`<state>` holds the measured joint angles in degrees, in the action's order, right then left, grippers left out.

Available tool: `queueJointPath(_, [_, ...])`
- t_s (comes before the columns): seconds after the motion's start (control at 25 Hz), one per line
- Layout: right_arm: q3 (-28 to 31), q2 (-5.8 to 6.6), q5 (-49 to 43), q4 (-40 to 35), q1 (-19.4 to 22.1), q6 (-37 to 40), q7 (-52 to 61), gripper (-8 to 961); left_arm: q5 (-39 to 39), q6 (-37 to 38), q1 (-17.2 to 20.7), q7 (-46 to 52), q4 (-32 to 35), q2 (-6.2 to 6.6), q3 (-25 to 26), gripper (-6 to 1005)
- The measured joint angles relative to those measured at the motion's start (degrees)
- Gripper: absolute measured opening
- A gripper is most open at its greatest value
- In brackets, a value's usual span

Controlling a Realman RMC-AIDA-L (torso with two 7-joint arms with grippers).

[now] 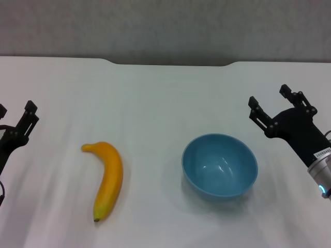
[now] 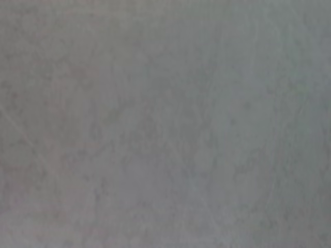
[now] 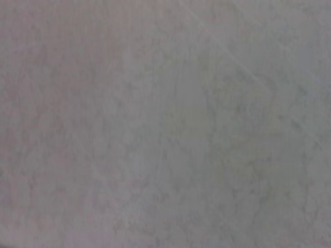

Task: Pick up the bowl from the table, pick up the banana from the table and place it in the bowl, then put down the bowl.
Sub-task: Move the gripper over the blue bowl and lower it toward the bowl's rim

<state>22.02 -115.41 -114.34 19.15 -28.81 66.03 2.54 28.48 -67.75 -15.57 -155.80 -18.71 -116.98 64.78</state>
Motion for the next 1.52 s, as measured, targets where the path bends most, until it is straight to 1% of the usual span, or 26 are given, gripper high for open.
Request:
queueJointPath(0.68, [-0.4,-0.18,0.0,-0.1,0.6,-1.0,-0.7,829,0.8,0.2,0.8,0.1,0.7,0.01,0.0,823])
queueJointPath(0.8, [-0.2,-0.07,0.0,0.4,1.0,-2.1,-1.9,829,0.5,0.7,1.4,0.6,0.7,0.32,-0.2,823])
queueJointPath(0.84, [0.0,0.03,0.0,0.7,1.3,-2.4,-2.1,829,0.4,1.2,1.9,1.9,0.7,0.64,-0.2,823])
queueJointPath(0.96, [0.1,0.24,0.0,1.2,1.4,-2.6,-2.0,829,0.4,1.5,2.6,3.3,0.5,1.03,0.0,822])
queueJointPath(1.04, [0.5,0.87,0.0,2.7,1.5,-4.7,-1.7,829,0.4,1.5,3.3,4.3,0.3,1.49,0.1,822])
queueJointPath(1.08, [0.5,0.87,0.0,2.7,1.5,-4.7,-1.7,829,0.4,1.5,3.3,4.3,0.3,1.49,0.1,823])
queueJointPath(1.12, [0.9,1.21,0.0,3.3,1.4,-6.2,-1.7,828,0.3,1.5,3.4,4.4,0.3,1.67,0.0,824])
queueJointPath(1.16, [1.3,1.65,0.0,3.9,1.3,-7.7,-1.7,828,-0.2,1.7,3.5,4.6,0.0,1.96,-0.2,824])
queueJointPath(1.2, [1.8,2.36,0.0,5.1,1.2,-10.1,-1.7,828,-1.0,2.0,3.5,5.2,-0.4,2.33,-0.3,825])
queueJointPath(1.28, [2.7,3.61,0.0,7.7,1.1,-13.5,-2.0,828,-3.2,3.8,3.5,7.5,-2.1,3.46,-0.1,827])
queueJointPath(1.32, [3.2,4.47,-0.1,9.5,1.0,-15.4,-2.4,828,-4.8,5.7,3.6,9.9,-3.8,4.51,0.0,825])
queueJointPath(1.4, [4.5,5.69,-0.6,12.1,1.0,-18.4,-3.6,828,-6.4,8.2,4.0,12.4,-6.5,6.13,0.1,821])
queueJointPath(1.44, [5.5,6.14,-1.3,13.3,1.1,-20.0,-4.3,828,-7.0,9.1,4.3,12.7,-7.6,6.71,0.2,820])
queueJointPath(1.48, [8.7,6.76,-3.6,15.5,1.6,-24.1,-6.3,828,-7.8,9.9,4.6,12.6,-8.7,7.25,0.4,818])
queueJointPath(1.52, [8.7,6.76,-3.6,15.5,1.6,-24.1,-6.3,828,-8.5,10.2,4.8,12.5,-9.4,7.48,0.8,816])
